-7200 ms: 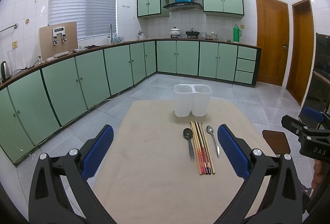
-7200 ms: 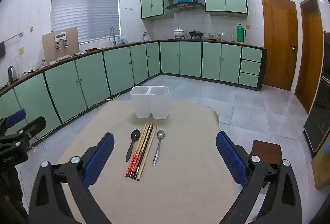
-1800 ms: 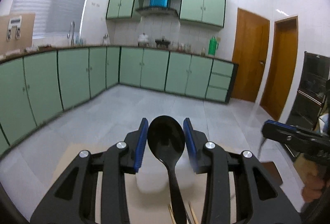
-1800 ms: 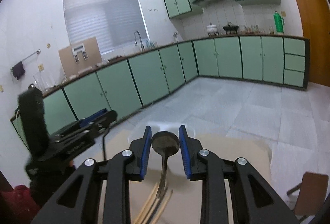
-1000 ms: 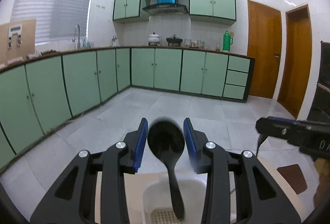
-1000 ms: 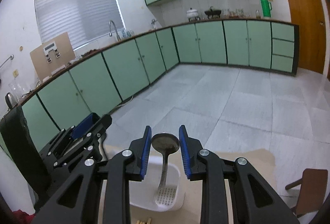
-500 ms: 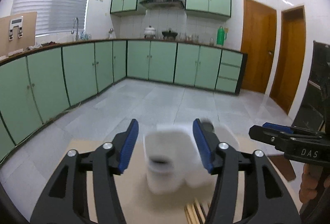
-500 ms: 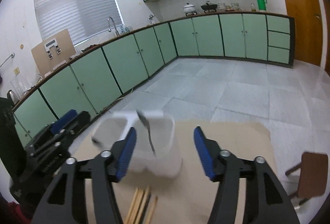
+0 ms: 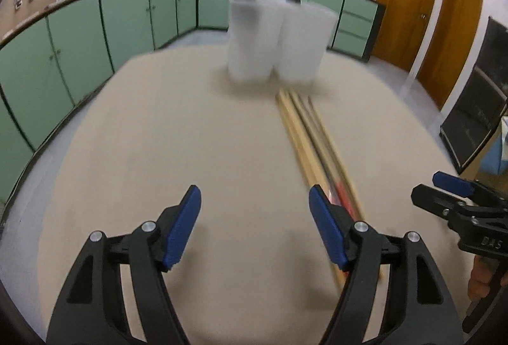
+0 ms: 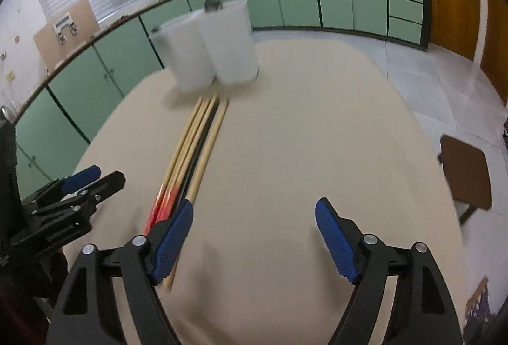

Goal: Organize utensils
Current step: 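Grasp a plain wooden chopstick with the right tool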

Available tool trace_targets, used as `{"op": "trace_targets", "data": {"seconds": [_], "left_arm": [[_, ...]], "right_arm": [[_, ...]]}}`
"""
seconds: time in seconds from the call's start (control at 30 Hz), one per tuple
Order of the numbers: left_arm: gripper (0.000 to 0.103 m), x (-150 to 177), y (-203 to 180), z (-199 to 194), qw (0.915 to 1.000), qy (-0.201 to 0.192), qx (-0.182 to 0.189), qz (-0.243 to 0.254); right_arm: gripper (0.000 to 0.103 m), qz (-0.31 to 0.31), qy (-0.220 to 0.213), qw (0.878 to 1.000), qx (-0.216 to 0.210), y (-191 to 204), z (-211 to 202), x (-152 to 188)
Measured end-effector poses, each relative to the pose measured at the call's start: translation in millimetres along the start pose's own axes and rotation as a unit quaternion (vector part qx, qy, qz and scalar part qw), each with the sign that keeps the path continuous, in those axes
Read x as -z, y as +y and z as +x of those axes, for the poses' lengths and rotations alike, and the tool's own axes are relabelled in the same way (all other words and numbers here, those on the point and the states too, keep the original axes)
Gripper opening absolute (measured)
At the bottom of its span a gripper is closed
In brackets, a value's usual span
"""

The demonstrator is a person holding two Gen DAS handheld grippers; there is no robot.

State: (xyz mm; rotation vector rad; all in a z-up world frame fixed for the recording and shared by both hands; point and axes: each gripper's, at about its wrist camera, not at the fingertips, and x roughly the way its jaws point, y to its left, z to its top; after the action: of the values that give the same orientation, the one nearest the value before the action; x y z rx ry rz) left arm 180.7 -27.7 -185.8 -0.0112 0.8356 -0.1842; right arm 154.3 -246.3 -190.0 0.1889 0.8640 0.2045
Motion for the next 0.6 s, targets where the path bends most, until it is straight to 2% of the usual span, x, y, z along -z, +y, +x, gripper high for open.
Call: {"op": "trace_targets", "data": {"seconds": [0.13, 0.27, 0.43, 0.5, 0.6], "left_arm": [[0.069, 25, -1, -9, 0.9998, 0.016, -0.008, 0.002], [0.071, 35, -2, -16, 0.9996, 0.021, -0.017, 0.007], [0.072, 36, 2, -18, 0.9996, 0.023, -0.018, 0.003], [0.072, 35, 1, -18, 0.9996, 0.022, -0.019, 0.004], [0.072, 36, 1, -19, 0.9996, 0.022, -0.019, 0.006]], "right_arm": [[0.077, -0.016, 0.009, 1.000, -0.012, 13, -8, 29], [0.073, -0.044, 0.016, 0.999, -0.015, 38, -4, 38], [0.067, -0.064, 0.021, 0.998, 0.003, 48, 6, 48], [0.064, -0.083, 0.016, 0.996, 0.017, 49, 5, 50], [0.062, -0.078, 0.012, 0.996, 0.043, 42, 2, 50]]}}
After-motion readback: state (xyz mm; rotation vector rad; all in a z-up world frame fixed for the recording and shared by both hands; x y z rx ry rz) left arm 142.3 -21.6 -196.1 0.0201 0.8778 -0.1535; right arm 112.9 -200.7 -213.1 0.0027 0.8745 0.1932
